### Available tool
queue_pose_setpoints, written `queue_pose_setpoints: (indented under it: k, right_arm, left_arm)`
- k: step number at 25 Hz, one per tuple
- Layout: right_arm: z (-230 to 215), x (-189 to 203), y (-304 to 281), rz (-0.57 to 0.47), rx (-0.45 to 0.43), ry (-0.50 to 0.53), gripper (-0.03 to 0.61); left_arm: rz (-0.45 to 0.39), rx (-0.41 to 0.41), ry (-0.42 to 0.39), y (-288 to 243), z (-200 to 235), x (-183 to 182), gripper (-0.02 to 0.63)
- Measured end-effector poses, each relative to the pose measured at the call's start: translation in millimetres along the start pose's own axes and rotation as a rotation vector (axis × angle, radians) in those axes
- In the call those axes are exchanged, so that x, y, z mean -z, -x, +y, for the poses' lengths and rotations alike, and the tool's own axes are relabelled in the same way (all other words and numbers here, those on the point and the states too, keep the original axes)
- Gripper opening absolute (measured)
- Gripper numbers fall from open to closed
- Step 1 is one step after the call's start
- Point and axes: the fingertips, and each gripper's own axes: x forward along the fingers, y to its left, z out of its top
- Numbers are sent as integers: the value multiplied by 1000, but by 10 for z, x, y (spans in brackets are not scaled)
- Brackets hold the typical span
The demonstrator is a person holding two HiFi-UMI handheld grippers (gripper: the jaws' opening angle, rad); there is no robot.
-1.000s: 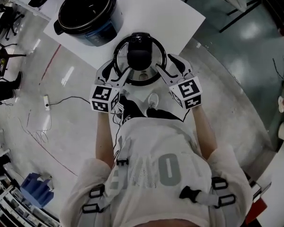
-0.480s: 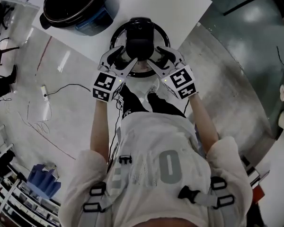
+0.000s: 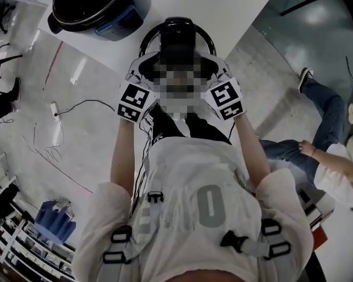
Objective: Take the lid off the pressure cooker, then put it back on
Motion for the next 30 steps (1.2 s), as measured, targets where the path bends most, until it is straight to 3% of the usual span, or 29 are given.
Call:
queue_pose_setpoints:
  k: [6, 15, 23, 30]
  right_arm:
    - [-67, -130, 50, -38, 16, -26, 178]
    - [-178, -630, 391, -119, 73, 21, 178]
    - [-265, -1468, 703, -192, 107, 72, 179]
    - [-277, -2542, 691, -319, 184, 126, 181]
  left_arm:
    - [-10, -9, 0, 9, 26, -106, 221]
    - [-96, -26, -74, 151, -9, -731, 221]
    - [-138, -60, -139, 470, 132, -1561, 221]
    - [-210, -98, -281, 933, 659, -2411, 221]
